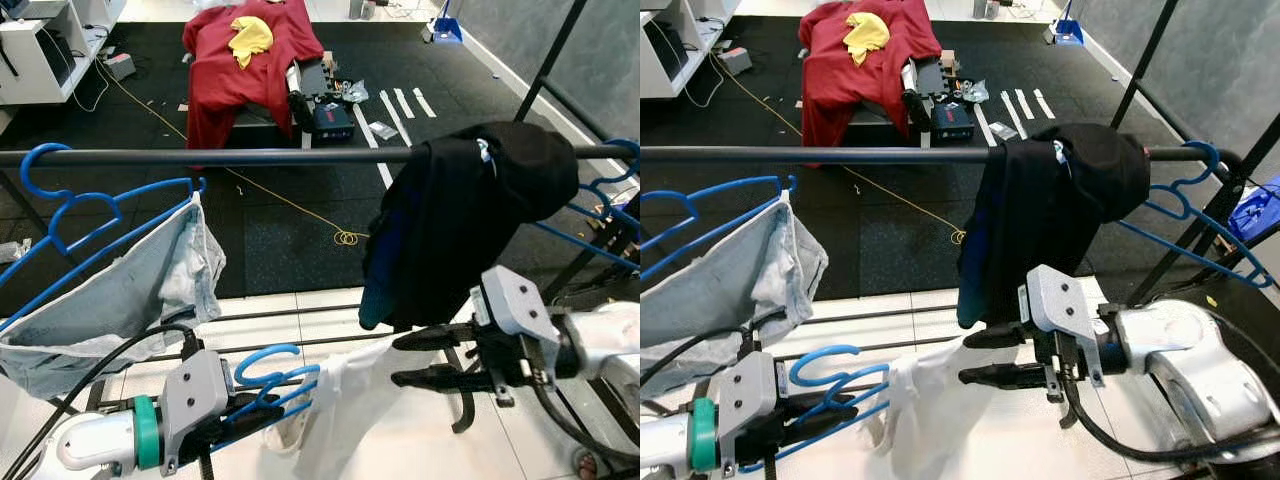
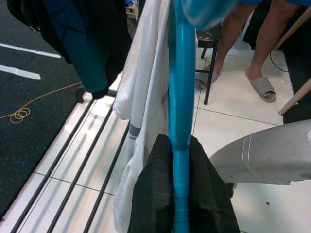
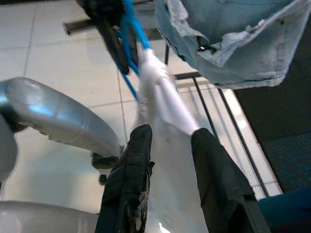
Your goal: Hang hanger
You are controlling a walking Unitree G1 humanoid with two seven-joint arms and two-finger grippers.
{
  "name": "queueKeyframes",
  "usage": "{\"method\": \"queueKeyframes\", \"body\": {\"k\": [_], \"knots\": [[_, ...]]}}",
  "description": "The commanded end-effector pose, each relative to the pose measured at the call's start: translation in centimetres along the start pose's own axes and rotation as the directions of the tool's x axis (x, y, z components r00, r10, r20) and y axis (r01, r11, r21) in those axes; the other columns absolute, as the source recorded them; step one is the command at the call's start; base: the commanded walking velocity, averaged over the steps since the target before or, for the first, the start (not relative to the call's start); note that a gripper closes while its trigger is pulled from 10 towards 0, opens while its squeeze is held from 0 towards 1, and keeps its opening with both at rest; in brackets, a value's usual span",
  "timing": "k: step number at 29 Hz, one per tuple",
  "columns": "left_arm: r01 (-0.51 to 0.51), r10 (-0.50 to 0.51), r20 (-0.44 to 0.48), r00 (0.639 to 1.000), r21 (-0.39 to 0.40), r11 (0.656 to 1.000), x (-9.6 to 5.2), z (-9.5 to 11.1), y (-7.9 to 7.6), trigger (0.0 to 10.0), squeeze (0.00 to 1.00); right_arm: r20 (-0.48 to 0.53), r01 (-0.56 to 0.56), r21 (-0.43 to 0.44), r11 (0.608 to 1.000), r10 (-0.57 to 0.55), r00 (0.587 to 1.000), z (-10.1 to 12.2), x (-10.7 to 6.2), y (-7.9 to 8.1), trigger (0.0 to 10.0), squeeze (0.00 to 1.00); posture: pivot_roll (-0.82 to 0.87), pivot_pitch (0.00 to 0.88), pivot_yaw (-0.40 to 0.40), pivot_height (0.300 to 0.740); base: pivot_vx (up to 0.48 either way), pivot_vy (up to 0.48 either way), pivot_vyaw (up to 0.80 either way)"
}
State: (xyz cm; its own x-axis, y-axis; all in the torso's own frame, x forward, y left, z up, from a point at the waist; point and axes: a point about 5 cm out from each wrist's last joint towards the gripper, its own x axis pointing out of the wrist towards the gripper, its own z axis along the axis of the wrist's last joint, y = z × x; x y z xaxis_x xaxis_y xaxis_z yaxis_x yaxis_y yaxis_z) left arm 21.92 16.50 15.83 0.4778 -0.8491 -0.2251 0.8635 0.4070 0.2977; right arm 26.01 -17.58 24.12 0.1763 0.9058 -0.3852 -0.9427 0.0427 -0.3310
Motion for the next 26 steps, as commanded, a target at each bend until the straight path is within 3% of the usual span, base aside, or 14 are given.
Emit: {"method": "queueKeyframes", "body": {"k": [1, 7, 10, 20, 26], "knots": [[0.018, -0.018, 0.026, 1.000, 0.014, 1.000, 0.0, 0.4, -0.2, 10.0, 0.00, -0.020, -0.018, -0.016, 1.000, 0.018, 1.000, -0.5, 0.5, 0.0, 10.0, 0.00, -0.16, 0.171, 0.037, 0.740, 0.000, 0.000, 0.00], [0.008, -0.008, 0.026, 1.000, 0.016, 1.000, -0.3, 0.5, -0.2, 10.0, 0.00, -0.068, -0.046, -0.111, 0.993, 0.039, 0.997, -0.3, 1.6, -1.1, 10.0, 0.00, -0.15, 0.171, 0.033, 0.740, 0.000, 0.000, 0.00], [0.005, -0.006, 0.027, 1.000, 0.014, 1.000, -0.3, 0.5, -0.3, 10.0, 0.00, -0.059, -0.071, -0.109, 0.992, 0.065, 0.996, -0.2, 1.9, -1.2, 10.0, 0.00, -0.14, 0.171, 0.031, 0.740, 0.000, 0.000, 0.00], [0.031, -0.032, 0.033, 0.999, 0.023, 0.999, -0.3, 0.9, -0.6, 10.0, 0.00, -0.089, -0.310, -0.134, 0.941, 0.300, 0.950, -0.7, 4.1, 0.8, 10.0, 0.00, -0.14, 0.178, 0.035, 0.740, 0.000, 0.000, 0.00], [0.048, -0.050, 0.040, 0.998, 0.040, 0.998, -0.2, 1.2, -0.6, 10.0, 0.00, -0.120, -0.342, -0.192, 0.920, 0.324, 0.938, -0.8, 4.8, 1.1, 10.0, 0.00, -0.14, 0.179, 0.031, 0.740, 0.000, 0.000, 0.00]]}}
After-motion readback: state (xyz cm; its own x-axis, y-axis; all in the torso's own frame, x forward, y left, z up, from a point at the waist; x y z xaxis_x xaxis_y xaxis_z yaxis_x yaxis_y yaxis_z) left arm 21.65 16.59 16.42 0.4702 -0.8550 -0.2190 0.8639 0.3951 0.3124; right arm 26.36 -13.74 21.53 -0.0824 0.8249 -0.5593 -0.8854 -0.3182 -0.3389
